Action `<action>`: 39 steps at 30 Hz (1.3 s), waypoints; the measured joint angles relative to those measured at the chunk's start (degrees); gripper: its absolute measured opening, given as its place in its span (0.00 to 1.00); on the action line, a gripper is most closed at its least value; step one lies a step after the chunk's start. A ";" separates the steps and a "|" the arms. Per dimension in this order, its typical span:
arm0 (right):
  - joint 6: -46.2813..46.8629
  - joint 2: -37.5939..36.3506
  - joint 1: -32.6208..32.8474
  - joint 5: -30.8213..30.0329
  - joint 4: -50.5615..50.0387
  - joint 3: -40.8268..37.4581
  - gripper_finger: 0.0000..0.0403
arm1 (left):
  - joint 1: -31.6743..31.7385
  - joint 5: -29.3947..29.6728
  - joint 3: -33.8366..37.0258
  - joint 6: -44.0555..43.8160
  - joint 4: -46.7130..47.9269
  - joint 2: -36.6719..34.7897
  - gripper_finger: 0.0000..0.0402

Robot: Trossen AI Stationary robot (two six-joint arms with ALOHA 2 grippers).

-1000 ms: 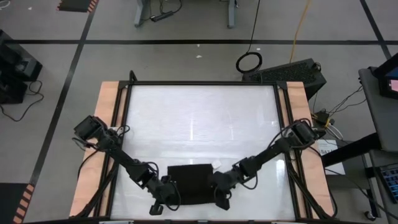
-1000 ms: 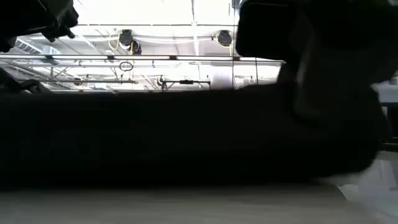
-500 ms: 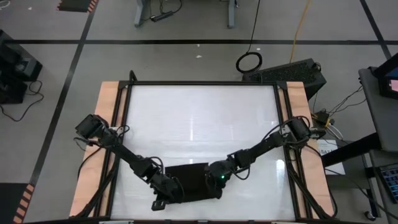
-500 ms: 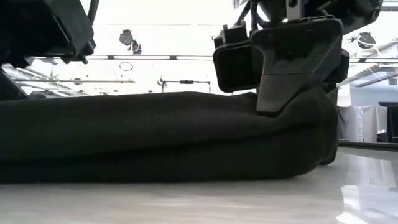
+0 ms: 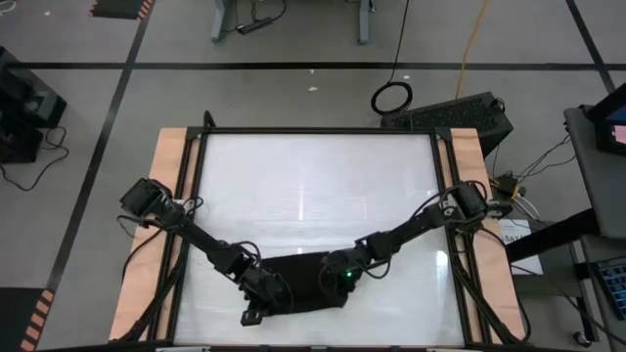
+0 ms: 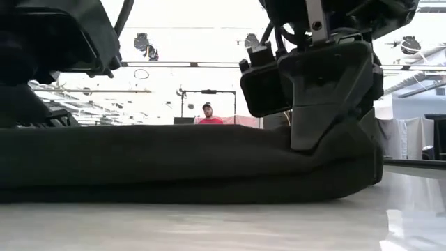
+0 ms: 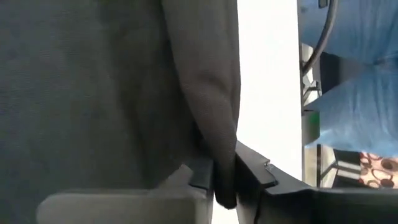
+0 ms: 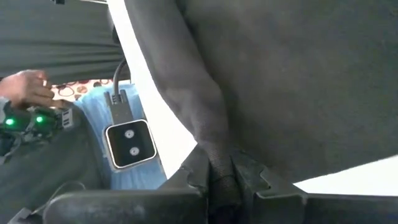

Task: Roll napkin
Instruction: Roll the black napkin

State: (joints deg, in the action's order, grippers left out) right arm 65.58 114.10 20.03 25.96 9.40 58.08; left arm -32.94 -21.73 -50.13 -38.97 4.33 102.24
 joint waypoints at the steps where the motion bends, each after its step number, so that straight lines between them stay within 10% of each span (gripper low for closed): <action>1: 0.36 0.00 -0.17 0.01 -0.31 0.00 0.04 | 0.01 -0.55 0.00 0.33 0.05 0.00 0.12; 12: 4.09 0.02 -1.92 0.04 -0.76 -0.13 0.04 | 0.23 0.10 0.06 5.11 4.44 -4.63 0.40; 23: 7.73 0.09 -4.75 1.77 -1.06 -0.17 0.05 | -7.61 22.35 -1.73 20.26 5.31 -12.02 0.41; 39: 10.27 0.15 -6.55 3.51 -0.80 -0.22 0.06 | -6.06 23.85 -0.56 26.72 -1.08 -5.35 0.41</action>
State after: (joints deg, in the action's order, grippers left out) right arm 75.85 114.26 13.47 29.46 8.60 57.87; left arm -39.00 2.12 -50.68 -12.25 3.26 96.89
